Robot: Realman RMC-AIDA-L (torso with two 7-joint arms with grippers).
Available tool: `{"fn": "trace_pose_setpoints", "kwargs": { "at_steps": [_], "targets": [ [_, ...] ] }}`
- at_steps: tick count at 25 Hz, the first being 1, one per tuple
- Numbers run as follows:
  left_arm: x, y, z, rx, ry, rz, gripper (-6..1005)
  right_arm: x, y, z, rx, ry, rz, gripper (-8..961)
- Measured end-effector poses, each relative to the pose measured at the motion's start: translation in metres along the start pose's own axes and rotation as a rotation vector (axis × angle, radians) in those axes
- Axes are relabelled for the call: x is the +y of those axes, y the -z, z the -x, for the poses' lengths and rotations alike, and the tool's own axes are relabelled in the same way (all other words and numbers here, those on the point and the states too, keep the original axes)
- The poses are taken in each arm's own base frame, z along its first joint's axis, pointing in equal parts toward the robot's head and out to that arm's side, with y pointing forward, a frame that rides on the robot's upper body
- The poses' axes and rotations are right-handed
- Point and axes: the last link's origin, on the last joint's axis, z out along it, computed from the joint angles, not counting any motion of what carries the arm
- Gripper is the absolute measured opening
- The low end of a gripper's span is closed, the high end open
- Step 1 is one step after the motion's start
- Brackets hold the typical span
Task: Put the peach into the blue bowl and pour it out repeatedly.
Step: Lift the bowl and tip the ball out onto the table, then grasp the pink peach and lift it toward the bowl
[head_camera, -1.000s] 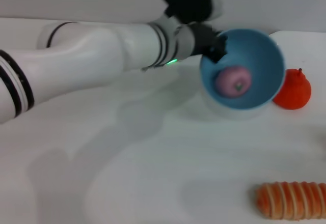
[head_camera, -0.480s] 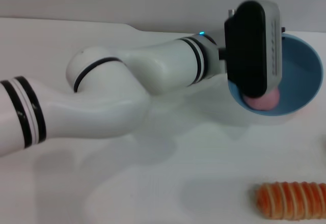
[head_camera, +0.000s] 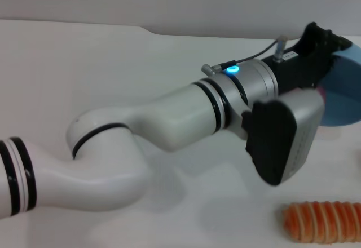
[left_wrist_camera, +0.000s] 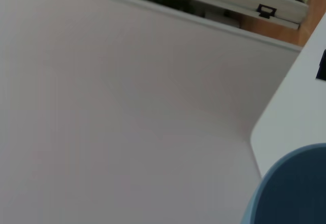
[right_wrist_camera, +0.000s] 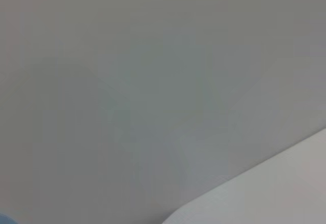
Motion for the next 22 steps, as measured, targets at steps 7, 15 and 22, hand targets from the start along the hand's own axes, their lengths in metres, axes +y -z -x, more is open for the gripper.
{"fn": "trace_pose_setpoints", "kwargs": {
  "at_steps": [7, 15, 22],
  "targets": [
    [0.007, 0.008, -0.012, 0.043, -0.125, -0.053, -2, 0.003, -0.005, 0.001, -0.004, -0.001, 0.012, 703],
    [0.008, 0.012, -0.019, 0.068, -0.185, -0.092, -2, 0.003, -0.007, 0.002, -0.005, 0.000, 0.013, 704],
    [-0.002, 0.010, -0.004, -0.009, 0.055, -0.131, -1, 0.005, -0.005, 0.001, -0.008, -0.011, 0.026, 704]
  ]
}}
